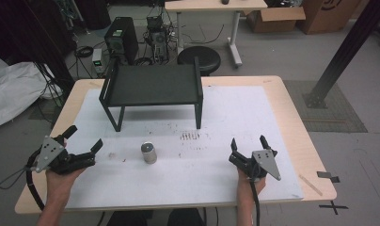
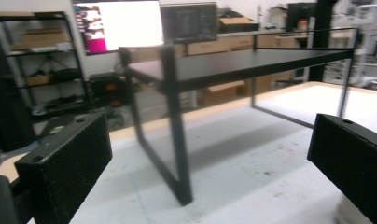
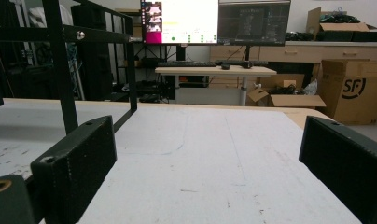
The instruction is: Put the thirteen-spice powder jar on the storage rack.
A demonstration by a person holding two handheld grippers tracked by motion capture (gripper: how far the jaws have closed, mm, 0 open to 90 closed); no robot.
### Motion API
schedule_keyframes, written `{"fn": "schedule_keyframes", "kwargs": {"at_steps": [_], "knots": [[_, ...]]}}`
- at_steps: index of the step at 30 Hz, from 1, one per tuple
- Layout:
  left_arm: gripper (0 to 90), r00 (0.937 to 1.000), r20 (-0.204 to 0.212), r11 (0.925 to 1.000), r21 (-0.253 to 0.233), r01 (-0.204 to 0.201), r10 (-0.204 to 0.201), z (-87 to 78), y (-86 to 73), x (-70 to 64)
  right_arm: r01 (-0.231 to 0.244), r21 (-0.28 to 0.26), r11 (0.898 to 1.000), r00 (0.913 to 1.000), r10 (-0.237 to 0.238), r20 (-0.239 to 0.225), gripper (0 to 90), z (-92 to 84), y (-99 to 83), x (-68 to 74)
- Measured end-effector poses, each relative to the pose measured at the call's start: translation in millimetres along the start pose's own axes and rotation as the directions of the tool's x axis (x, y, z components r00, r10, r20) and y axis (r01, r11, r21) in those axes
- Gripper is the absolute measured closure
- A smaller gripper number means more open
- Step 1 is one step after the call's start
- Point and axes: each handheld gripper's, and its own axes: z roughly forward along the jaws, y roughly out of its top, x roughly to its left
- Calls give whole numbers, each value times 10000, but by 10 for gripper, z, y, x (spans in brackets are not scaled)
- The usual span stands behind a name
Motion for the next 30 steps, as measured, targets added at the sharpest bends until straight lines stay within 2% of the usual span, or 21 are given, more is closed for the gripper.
{"fn": "schedule_keyframes", "kwargs": {"at_steps": [2,3,4,5,6,7,8,9,11,12,13,16,17,18,20,23,26,27,30], "knots": [[2,9991,434,10000,77,-26,23,3,44,-22,9,3,10000,10000,-9,-1,36,1,0,1],[2,9991,434,10000,77,-26,23,3,44,-22,9,3,10000,10000,-9,-1,36,1,0,1],[2,9965,827,9998,197,-101,85,10,62,-37,13,9,10000,10000,-13,1,36,0,0,1],[2,9946,1035,9996,256,-123,96,14,68,-46,10,4,10000,10000,-10,-1,36,1,0,1],[3,9946,1035,9996,256,-123,96,14,68,-46,19,4,10000,10000,-19,1,37,2,0,0],[2,9892,1459,9991,385,-163,105,26,78,-66,16,14,10000,10000,-16,2,36,2,0,1],[2,9858,1676,9987,476,-163,81,34,82,-77,20,11,10000,10000,-20,2,37,2,1,1],[2,9858,1676,9987,476,-163,81,34,82,-77,20,16,10000,10000,-20,-1,37,2,1,1],[2,9781,2078,9975,660,-245,103,49,91,-103,20,19,10000,10000,-20,0,37,3,1,1],[2,9716,2365,9964,812,-226,27,67,96,-120,18,20,10000,10000,-18,0,37,2,1,1],[2,9716,2365,9964,812,-226,27,67,96,-120,18,20,10000,10000,-18,0,37,2,1,1],[2,9505,3101,9936,1124,-141,-216,117,104,-158,37,20,10000,10000,-37,1,38,4,1,2],[2,9453,3252,9927,1197,-153,-247,133,104,-172,39,18,10000,10000,-39,1,38,4,1,2],[2,9453,3252,9927,1197,-153,-247,133,104,-172,39,18,10000,10000,-39,1,38,4,1,2],[2,9307,3642,9898,1413,-199,-333,188,96,-216,36,15,10000,10000,-36,1,38,3,1,2],[3,9226,3839,9882,1517,-216,-387,239,80,-268,38,11,10000,10000,-38,0,38,3,1,2],[2,9194,3909,9867,1612,-204,-448,276,63,-306,34,9,10000,10000,-34,-2,38,3,1,1],[2,9136,4031,9852,1706,-180,-531,305,44,-336,32,7,10000,10000,-32,-5,38,2,1,1],[2,9070,4175,9817,1882,-273,-549,356,3,-385,38,14,10000,10000,-38,-4,38,3,1,2]]}}
